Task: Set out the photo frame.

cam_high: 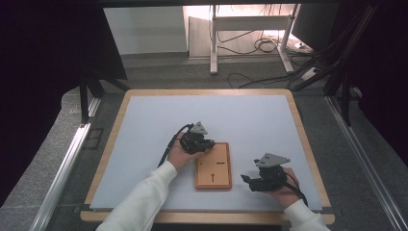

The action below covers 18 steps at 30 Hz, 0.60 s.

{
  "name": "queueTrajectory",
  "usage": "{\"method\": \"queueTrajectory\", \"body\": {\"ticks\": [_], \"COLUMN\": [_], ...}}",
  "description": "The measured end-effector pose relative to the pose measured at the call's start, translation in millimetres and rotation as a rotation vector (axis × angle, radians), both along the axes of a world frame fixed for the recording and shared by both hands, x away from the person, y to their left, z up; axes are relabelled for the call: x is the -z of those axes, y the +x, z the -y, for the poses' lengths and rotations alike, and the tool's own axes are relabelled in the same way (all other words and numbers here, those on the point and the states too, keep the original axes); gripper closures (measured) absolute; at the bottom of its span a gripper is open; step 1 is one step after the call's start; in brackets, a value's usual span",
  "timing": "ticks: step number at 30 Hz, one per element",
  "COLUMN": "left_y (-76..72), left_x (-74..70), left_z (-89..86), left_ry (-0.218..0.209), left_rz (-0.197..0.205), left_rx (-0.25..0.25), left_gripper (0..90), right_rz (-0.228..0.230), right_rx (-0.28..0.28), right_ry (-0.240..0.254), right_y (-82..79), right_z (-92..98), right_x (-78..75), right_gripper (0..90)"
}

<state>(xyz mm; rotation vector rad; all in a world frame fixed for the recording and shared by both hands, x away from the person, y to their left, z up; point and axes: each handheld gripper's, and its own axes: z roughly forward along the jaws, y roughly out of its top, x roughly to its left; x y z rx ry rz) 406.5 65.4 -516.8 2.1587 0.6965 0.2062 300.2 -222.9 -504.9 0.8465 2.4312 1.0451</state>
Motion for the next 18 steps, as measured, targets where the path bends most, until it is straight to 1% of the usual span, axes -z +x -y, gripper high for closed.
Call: {"method": "queueTrajectory", "body": {"ticks": [3,4,5,7,9,12,13,15,18], "left_y": [2.1,2.9,2.8,3.8,4.7,6.2,7.0,8.2,10.4], "left_x": [0.5,0.3,0.6,0.8,0.9,-0.2,-0.4,-1.0,-1.4], "left_z": [-1.5,-2.5,-2.3,-3.0,-3.4,-3.3,-3.3,-3.6,-4.3], "left_ry": [-0.012,-0.007,-0.017,-0.021,-0.030,-0.025,-0.022,-0.024,-0.028], "left_rz": [-0.015,-0.016,-0.024,-0.027,-0.042,-0.056,-0.055,-0.075,-0.092], "left_rx": [0.009,0.017,0.012,0.016,0.016,0.020,0.025,0.026,0.032], "left_gripper": [85.1,85.1,85.0,85.0,84.8,84.6,84.5,84.3,83.8], "right_rz": [0.019,0.024,0.028,0.029,0.034,0.043,0.046,0.048,0.045], "right_rx": [-0.037,-0.046,-0.054,-0.058,-0.059,-0.062,-0.065,-0.071,-0.080], "right_ry": [-0.008,-0.013,-0.019,-0.021,-0.021,-0.022,-0.019,-0.014,-0.028], "right_y": [-3.8,-5.2,-6.1,-7.6,-8.0,-8.0,-8.2,-9.1,-10.8], "right_z": [-5.9,-7.9,-9.5,-12.2,-13.2,-12.8,-12.8,-13.7,-17.3], "right_x": [-1.6,-1.9,-2.2,-2.4,-2.7,-3.2,-3.5,-3.9,-4.2], "right_gripper": [20.7,20.4,20.3,20.0,20.0,19.9,19.9,19.5,18.6]}}
